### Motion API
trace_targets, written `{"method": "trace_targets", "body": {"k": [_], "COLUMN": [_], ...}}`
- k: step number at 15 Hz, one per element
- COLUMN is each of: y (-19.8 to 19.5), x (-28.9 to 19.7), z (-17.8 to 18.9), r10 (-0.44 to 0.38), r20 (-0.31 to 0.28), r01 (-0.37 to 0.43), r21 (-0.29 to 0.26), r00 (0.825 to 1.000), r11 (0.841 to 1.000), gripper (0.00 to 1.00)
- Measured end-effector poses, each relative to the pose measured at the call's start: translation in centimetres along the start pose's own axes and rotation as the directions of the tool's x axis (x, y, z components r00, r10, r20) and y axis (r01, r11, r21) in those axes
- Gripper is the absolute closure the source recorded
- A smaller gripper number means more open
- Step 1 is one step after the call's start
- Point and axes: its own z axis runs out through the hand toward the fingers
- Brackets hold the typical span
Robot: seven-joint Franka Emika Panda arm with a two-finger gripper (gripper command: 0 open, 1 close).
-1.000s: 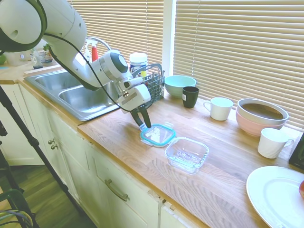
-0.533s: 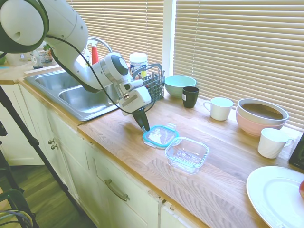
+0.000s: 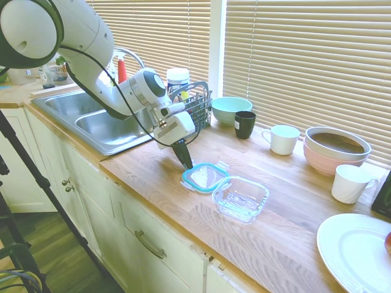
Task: Cover the lid of the food container
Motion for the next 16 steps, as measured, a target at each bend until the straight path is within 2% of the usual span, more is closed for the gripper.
{"method": "trace_targets", "body": {"k": [3, 9, 16], "y": [0.8, 5.9, 11.2], "x": [0.6, 1.0, 1.5], "z": [-1.8, -8.5, -12.3], "r10": [0.016, 0.014, -0.009], "r20": [0.016, 0.048, 0.101], "r01": [-0.017, -0.021, -0.018], "r21": [0.043, 0.142, 0.262], "r00": [1.0, 0.999, 0.995], "r11": [0.999, 0.99, 0.965], "gripper": [1.0, 1.0, 1.0]}}
